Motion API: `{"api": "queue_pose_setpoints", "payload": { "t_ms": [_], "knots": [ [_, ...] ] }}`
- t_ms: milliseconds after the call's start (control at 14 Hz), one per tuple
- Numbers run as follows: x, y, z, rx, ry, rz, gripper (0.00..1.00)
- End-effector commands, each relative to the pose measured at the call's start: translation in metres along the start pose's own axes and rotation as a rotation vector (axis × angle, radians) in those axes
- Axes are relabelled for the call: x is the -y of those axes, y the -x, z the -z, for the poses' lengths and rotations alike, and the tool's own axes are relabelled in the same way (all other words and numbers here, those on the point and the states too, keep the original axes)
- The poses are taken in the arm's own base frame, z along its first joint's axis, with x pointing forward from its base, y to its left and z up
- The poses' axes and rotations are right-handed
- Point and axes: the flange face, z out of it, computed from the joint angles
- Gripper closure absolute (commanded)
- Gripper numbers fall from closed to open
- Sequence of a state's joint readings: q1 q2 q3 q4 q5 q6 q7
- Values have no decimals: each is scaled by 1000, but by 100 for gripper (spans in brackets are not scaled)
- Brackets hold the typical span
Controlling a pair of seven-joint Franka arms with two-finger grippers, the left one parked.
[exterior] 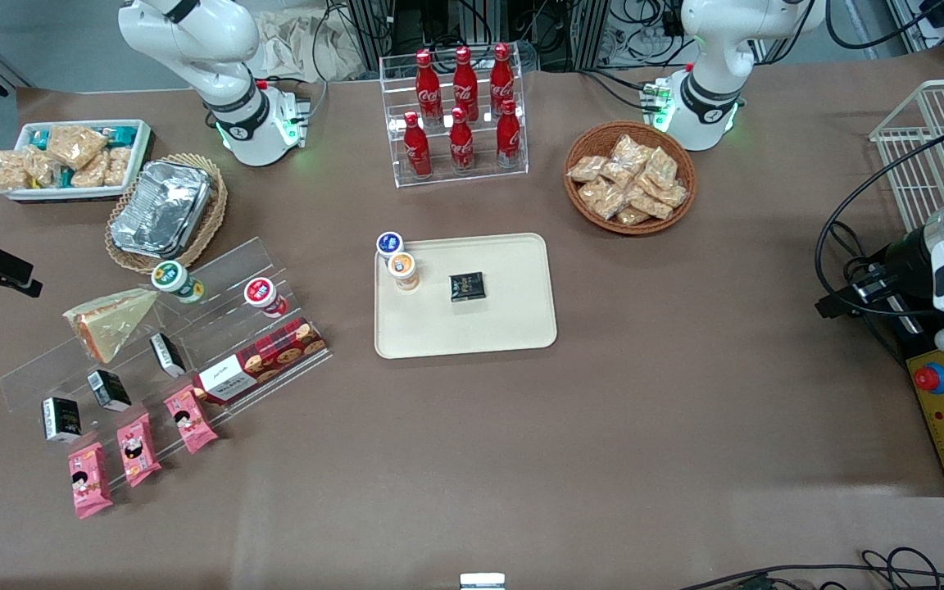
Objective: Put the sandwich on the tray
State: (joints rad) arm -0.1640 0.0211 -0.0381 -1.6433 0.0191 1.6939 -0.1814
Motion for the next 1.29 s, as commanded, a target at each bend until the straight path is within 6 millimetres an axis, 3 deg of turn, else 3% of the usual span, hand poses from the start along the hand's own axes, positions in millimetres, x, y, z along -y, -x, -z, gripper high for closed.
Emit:
{"api": "queue_pose_setpoints", "payload": {
  "t_ms": [0, 429, 643, 786, 1000, 1214],
  "knots": [
    [6, 7, 6, 19, -7, 16, 1],
    [7, 4, 3, 26, -4, -28, 1],
    [-8, 4, 0, 26, 34, -55, 1],
    [-33, 4, -10, 42, 28, -80, 1],
    [-34, 5, -7, 50, 30, -83, 1],
    [-33, 9, -11, 77, 28, -288, 1]
  ]
}}
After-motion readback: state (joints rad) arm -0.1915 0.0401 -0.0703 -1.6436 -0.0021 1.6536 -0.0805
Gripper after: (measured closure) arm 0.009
